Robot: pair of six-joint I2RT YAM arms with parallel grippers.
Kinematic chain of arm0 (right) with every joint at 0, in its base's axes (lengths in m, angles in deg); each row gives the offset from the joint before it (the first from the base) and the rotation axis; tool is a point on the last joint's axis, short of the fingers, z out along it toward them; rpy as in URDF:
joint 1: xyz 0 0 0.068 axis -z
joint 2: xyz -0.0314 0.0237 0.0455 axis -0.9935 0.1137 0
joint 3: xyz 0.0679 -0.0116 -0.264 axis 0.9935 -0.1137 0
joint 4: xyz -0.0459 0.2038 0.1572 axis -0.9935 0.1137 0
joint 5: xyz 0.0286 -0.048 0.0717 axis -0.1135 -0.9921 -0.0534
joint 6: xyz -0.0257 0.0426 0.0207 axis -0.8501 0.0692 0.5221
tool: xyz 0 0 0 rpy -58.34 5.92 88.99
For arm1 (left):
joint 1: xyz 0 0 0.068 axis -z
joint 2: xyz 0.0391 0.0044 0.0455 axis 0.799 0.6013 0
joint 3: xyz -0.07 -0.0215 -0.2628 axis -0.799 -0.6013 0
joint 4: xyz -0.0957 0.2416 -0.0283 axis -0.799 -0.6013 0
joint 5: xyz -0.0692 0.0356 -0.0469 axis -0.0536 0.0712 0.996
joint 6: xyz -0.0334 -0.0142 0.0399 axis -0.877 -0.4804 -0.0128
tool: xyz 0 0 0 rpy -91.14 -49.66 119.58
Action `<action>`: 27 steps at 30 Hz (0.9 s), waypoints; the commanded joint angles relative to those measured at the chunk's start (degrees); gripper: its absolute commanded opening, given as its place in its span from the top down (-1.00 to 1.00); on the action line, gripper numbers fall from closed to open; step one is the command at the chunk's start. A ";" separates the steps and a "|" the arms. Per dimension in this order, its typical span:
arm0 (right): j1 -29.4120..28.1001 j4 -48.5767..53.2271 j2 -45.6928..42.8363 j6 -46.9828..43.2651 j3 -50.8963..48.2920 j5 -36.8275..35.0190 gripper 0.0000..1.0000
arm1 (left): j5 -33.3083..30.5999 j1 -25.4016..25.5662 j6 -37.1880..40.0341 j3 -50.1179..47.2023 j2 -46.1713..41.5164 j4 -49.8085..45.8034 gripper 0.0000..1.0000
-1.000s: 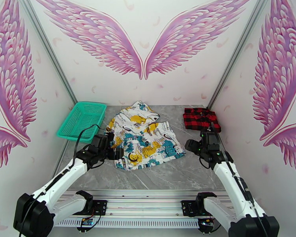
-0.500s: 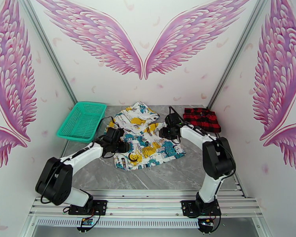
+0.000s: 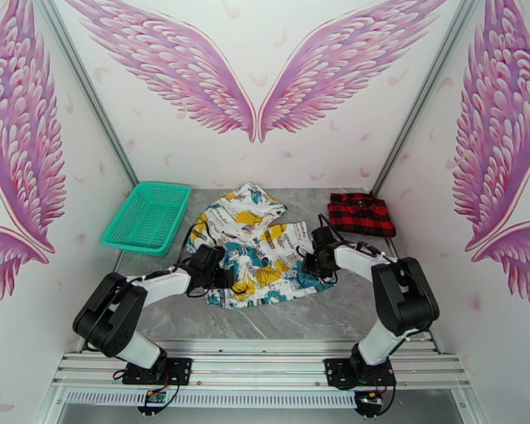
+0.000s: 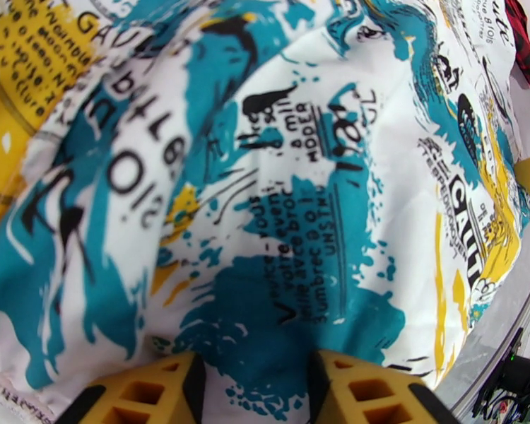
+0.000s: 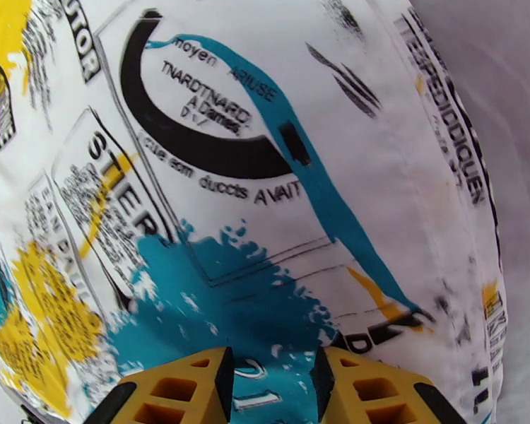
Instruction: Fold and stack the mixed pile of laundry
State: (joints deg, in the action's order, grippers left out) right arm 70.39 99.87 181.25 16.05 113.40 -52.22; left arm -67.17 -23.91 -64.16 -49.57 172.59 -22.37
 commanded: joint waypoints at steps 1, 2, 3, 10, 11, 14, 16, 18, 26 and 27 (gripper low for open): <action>-0.10 6.37 -5.95 2.01 -5.97 -2.63 0.25 | 0.73 2.27 -2.11 -2.71 -4.22 -4.96 0.05; -0.17 7.13 -8.11 2.22 -6.95 -2.37 0.25 | 0.33 2.71 -2.23 -2.83 -5.61 -6.18 0.03; -0.21 8.38 -9.77 2.32 -7.55 -2.33 0.25 | -0.29 2.96 -2.31 -2.62 -7.41 -7.73 0.00; -1.64 15.60 -16.36 -0.74 2.51 -1.93 0.23 | -4.10 1.73 0.98 5.97 -16.32 -18.49 -0.30; -1.74 14.98 -15.46 -1.39 5.34 -1.08 0.23 | -4.12 0.96 1.73 7.56 -15.72 -18.56 -0.31; -2.03 11.45 -8.42 -3.64 14.81 1.45 0.21 | -2.39 -2.10 4.70 13.13 -10.89 -17.34 -0.31; -2.06 8.26 -1.71 -4.66 21.43 2.26 0.21 | -2.43 -4.17 6.55 17.11 -6.08 -16.26 -0.28; -2.11 5.23 5.23 -5.60 27.73 3.59 0.20 | -0.80 -6.62 7.45 20.34 -1.64 -14.54 -0.26; -2.44 3.39 32.43 -7.82 54.84 5.98 0.40 | 0.02 -15.31 9.32 32.75 16.21 -10.52 -0.21; -2.38 4.19 35.35 -7.78 58.28 5.90 0.41 | -0.14 -15.92 9.65 34.77 18.76 -10.95 -0.20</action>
State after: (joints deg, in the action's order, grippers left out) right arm 68.40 103.52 211.56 9.69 165.31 -47.60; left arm -67.83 -38.51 -56.62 -19.47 186.86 -34.09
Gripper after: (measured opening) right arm 0.301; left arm 0.602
